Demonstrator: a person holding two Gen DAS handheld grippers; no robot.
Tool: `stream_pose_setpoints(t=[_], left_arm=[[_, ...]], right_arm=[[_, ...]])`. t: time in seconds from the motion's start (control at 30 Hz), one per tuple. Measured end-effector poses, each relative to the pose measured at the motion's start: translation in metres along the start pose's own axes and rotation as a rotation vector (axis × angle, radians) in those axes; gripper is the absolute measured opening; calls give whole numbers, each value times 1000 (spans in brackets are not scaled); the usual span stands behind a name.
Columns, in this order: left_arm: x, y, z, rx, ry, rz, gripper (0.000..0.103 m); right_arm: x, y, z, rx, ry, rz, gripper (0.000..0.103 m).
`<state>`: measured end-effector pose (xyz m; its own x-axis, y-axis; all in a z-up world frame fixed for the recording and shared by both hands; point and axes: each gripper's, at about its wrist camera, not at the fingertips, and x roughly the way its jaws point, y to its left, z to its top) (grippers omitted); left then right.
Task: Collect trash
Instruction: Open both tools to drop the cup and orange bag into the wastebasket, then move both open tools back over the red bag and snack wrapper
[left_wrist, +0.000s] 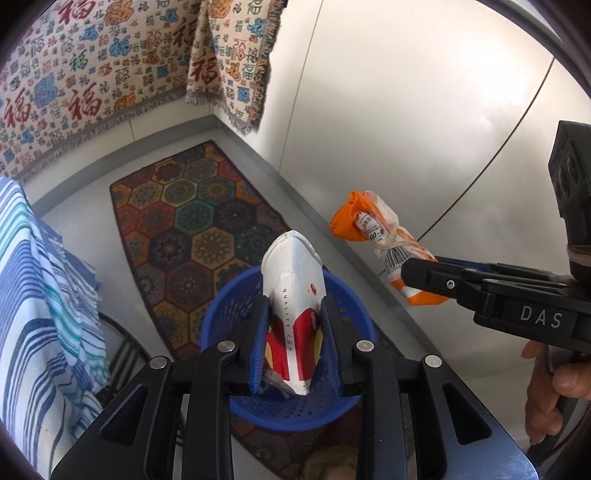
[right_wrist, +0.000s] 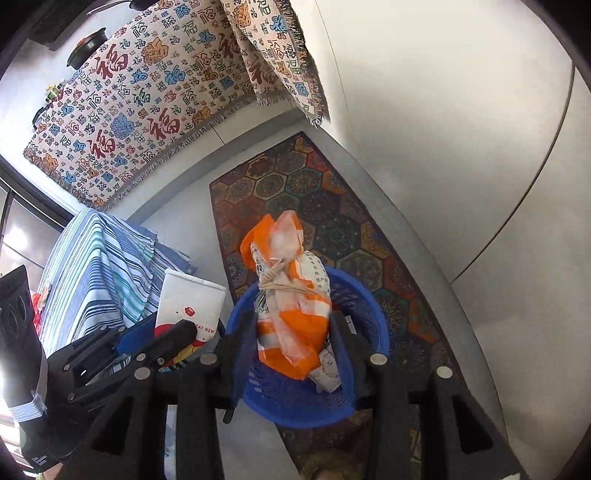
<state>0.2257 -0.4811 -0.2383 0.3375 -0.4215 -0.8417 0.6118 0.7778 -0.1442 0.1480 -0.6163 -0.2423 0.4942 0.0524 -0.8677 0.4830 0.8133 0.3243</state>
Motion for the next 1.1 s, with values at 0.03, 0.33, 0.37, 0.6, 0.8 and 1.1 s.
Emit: stream_pose_setpoints(t=[0.03,0.33,0.37,0.6,0.8,1.1], left_arm=[[1,0,0,3,-2,0,31],[19,1,2,5,18,-3,44],[20,1,2,2,20,-2,45],[-15,7,-9,-21,-8,-10,46],[-97,27,-44,-56,-90,20,58],[-183,151,-135,-212,-106,387,75]], right_arm=[[0,-1,0,0,0,2,42],[-5,-10,3,28,-34,16,49],[-7,-11,4,29,-41,17,49],[-19,1,9,5,-84,-1,49],[-36,53,3,-119,-170,-16,52],[-24,222,-55,-502,-174,131,55]])
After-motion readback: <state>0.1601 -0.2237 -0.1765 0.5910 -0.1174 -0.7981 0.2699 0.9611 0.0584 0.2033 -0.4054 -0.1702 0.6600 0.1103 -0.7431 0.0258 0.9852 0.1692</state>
